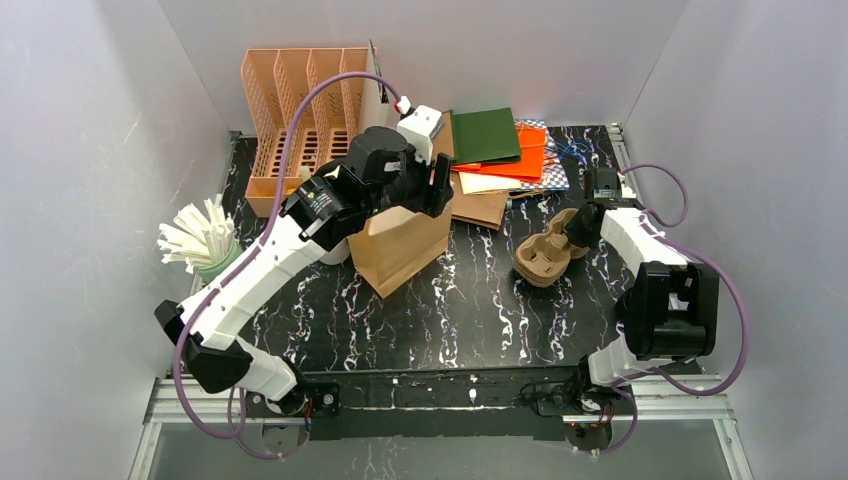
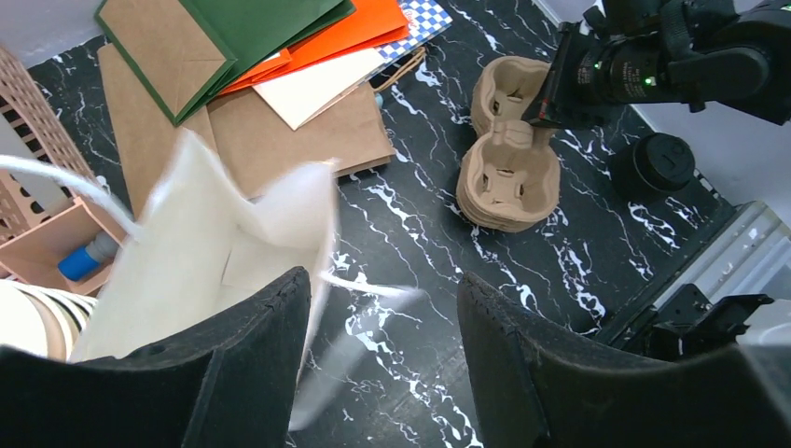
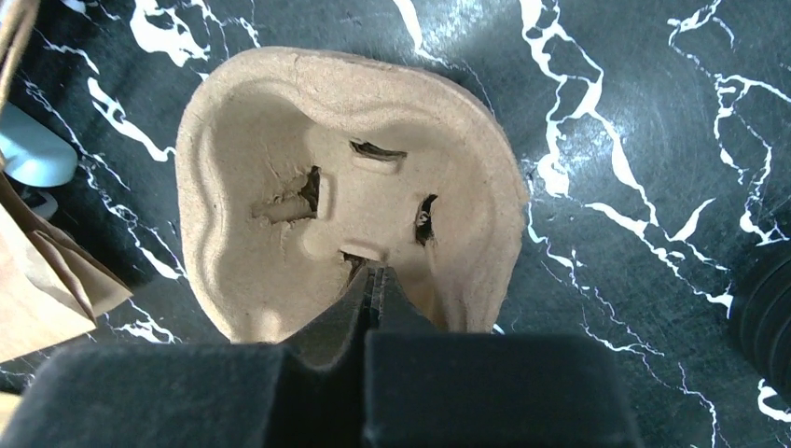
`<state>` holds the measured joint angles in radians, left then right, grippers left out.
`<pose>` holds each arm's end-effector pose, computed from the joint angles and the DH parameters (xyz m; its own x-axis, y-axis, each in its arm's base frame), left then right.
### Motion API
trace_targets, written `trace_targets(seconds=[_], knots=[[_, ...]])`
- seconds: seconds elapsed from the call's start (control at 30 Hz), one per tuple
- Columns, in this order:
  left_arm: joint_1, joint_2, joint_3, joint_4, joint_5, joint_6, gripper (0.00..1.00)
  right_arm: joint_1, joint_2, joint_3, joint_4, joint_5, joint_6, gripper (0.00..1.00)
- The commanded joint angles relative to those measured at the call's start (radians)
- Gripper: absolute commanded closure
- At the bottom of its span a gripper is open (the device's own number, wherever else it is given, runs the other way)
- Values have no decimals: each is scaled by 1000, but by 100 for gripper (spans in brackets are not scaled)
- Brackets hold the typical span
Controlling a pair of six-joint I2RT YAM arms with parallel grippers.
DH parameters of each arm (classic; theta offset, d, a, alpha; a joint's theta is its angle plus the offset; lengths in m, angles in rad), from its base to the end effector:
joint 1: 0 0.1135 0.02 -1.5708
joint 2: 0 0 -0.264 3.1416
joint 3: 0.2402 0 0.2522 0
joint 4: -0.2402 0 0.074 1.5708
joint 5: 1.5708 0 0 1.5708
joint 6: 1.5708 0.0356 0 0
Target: Pack the takeout coffee
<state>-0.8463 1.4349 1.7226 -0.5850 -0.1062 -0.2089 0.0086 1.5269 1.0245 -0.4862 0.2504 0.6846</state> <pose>0.2061 -0.2272 0.4701 -0.3304 0.0622 -0.9418 0.6225 0.7644 -0.1679 0.3117 -0.0061 0.2213 -0.5661 0.6078 -0.5568 0.6273 0.7559 0.1874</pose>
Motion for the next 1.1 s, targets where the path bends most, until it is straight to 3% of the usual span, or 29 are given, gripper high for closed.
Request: trace_targets(seconds=[0.0,0.3,0.5,0.6,0.63,0.67,0.73,0.97,1.03,1.07], knots=[[3,-8,6,-6,-46,29,43,10,-13,1,-81,-41,16,99],[3,-2,55,-39,-46,62,42,57,-148,-40,-109,-223,82,99],[3,-22,70,-77,-41,106,24,59,-228,-20,-93,-258,-21,97],[3,-37,72,-100,-22,129,16,59,-230,-15,-64,-398,-196,75],[3,-41,71,-108,-11,139,14,59,-230,-7,-83,-421,-222,64],[3,-43,71,-119,-1,154,12,59,-235,-10,-86,-442,-235,43],[3,-44,63,-137,6,189,10,59,-267,-47,-50,-476,-241,27],[3,-27,-5,-145,-29,249,11,88,-286,-32,-68,-375,-283,17],[3,-5,-12,-151,-48,264,19,109,-283,-19,-80,-326,-285,16],[3,7,-10,-152,-61,268,29,116,-284,-17,-81,-317,-284,16]])
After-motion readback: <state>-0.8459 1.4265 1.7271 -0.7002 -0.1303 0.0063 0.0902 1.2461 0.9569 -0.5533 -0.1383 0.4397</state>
